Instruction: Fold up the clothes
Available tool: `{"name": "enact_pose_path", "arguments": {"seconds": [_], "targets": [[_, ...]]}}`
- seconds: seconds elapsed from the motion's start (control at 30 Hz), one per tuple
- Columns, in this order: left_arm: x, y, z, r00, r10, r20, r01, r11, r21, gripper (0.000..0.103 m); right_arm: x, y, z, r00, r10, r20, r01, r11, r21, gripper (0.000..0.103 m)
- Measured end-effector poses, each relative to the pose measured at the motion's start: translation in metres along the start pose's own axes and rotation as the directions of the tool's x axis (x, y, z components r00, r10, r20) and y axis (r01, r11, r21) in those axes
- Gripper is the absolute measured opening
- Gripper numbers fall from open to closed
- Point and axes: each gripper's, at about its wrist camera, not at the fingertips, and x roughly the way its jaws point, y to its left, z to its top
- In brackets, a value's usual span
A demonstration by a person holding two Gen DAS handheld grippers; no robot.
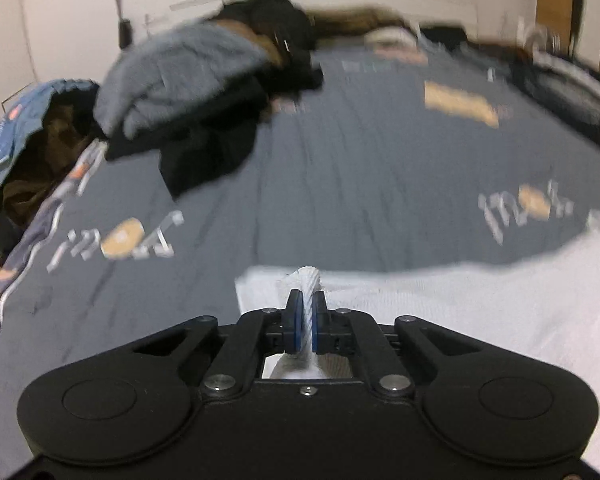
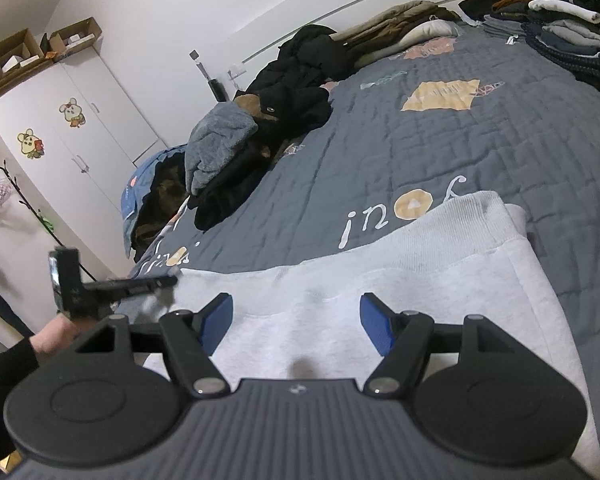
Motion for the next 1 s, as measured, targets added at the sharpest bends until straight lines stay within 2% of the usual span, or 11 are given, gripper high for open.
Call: {"name": "enact_pose_path", "arguments": {"seconds": [0.17, 0.27, 0.4, 0.43, 0.5, 0.6, 0.67, 0.83, 0.9, 1.0], "targets": [[-0.016, 0.016, 0.031, 0.992, 0.002, 0.123, 0.007, 0.997, -0.077, 0.004, -0.001, 0.002, -0.001, 1.0, 0.003, 0.001, -0.003, 1.0, -0.002, 0.069], [0.0, 0.009, 0.038, 0.995, 0.004, 0.099, 0.002, 0.998, -0.064, 0.004, 0.0, 0.0, -0.001, 1.0, -0.005, 0.007, 0.005, 1.0, -0.001, 0.069], [0.046, 0.0, 0.019, 0.999, 0.036, -0.016, -0.036, 0.999, -0.04, 0.005, 0.003, -0.007, -0.003, 0.999, -0.041, 0.009, 0.041, 0.999, 0.0, 0.069], [0.052, -0.001, 0.014, 0.999, 0.038, -0.035, -0.04, 0.998, -0.039, 0.005, 0.004, -0.01, -0.003, 0.998, -0.057, 0.008, 0.057, 0.998, 0.0, 0.069], [0.043, 0.0, 0.011, 0.999, 0.027, -0.024, -0.028, 0.998, -0.051, 0.006, 0.006, -0.018, -0.004, 0.995, -0.097, 0.005, 0.097, 0.995, -0.003, 0.069], [0.03, 0.002, 0.007, 1.0, 0.01, -0.008, -0.011, 0.998, -0.068, 0.021, 0.007, -0.031, -0.002, 0.984, -0.178, -0.003, 0.178, 0.984, -0.017, 0.069], [0.021, 0.003, 0.004, 1.0, -0.001, 0.003, 0.001, 0.997, -0.08, 0.041, 0.006, -0.039, 0.002, 0.975, -0.223, 0.009, 0.223, 0.974, -0.029, 0.069], [0.002, 0.004, -0.006, 1.0, -0.004, 0.03, 0.007, 0.997, -0.079, 0.052, 0.003, -0.058, 0.02, 0.95, -0.304, 0.074, 0.307, 0.951, -0.033, 0.069], [0.005, 0.005, -0.009, 1.0, 0.007, 0.013, -0.007, 0.998, -0.066, 0.054, 0.012, -0.066, 0.028, 0.934, -0.35, 0.074, 0.355, 0.933, -0.058, 0.069], [0.012, 0.012, -0.011, 1.0, -0.002, -0.021, 0.0, 0.997, -0.078, 0.056, 0.03, -0.08, 0.031, 0.936, -0.351, 0.034, 0.352, 0.934, -0.06, 0.069]]}}
